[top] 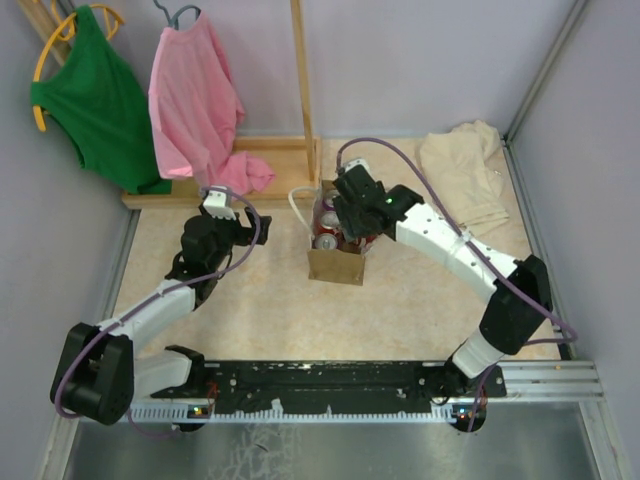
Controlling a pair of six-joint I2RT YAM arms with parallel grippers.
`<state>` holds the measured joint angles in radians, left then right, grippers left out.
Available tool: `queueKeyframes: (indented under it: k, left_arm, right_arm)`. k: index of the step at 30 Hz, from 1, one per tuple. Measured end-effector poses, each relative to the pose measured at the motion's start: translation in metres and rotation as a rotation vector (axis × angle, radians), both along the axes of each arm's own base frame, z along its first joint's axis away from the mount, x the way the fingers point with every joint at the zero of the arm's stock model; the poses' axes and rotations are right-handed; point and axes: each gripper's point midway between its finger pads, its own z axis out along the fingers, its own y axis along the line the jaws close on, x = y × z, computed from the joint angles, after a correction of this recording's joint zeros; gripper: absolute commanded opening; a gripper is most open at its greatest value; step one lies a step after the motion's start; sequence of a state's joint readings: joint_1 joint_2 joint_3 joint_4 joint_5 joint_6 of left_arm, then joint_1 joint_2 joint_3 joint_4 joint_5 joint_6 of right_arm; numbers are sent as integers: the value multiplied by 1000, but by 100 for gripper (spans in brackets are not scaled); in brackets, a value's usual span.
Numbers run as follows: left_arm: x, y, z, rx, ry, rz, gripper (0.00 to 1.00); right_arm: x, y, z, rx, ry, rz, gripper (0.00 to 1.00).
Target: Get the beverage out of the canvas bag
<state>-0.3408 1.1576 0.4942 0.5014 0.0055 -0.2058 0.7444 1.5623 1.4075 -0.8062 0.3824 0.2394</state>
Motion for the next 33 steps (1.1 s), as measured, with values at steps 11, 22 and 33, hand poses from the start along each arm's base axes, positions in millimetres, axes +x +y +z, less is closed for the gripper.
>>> queueKeyframes:
  k: [11, 22, 33]
  left_arm:
    - [0, -1, 0, 0, 1, -6, 100]
    - [0, -1, 0, -1, -1, -6, 100]
    - [-1, -2, 0, -2, 0, -11, 100]
  right_arm:
    - [15, -7, 78, 26, -134, -53, 0]
    - [26, -55, 160, 28, -327, -195, 0]
    - [22, -185, 177, 55, -373, -552, 0]
